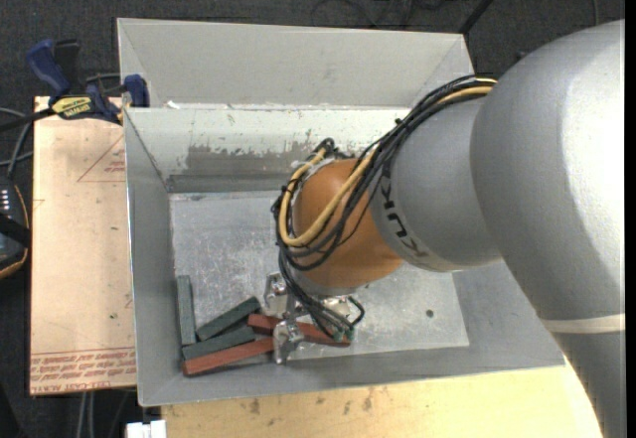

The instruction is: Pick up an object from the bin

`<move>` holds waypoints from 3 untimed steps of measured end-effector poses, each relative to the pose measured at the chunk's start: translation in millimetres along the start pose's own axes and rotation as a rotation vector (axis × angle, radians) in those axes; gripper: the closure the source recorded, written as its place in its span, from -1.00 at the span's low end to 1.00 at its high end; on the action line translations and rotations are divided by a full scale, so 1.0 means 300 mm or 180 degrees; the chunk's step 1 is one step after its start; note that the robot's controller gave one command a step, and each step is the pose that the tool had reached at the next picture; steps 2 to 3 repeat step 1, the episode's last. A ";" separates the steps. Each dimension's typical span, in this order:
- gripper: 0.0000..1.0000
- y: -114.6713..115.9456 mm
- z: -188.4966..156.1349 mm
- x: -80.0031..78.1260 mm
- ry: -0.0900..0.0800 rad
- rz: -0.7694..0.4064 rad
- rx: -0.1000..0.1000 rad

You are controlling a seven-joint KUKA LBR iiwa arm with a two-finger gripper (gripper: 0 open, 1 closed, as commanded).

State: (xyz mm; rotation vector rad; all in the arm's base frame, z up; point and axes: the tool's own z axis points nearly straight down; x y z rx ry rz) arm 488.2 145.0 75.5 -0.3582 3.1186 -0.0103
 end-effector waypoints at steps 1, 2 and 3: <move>1.00 -0.048 -0.516 0.015 -0.0006 -0.0223 -0.0024; 1.00 -0.048 -0.516 0.015 -0.0006 -0.0223 -0.0024; 1.00 -0.048 -0.516 0.015 -0.0006 -0.0223 -0.0024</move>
Offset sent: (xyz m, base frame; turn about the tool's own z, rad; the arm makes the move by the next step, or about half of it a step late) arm 0.0000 0.0000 0.0000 0.0000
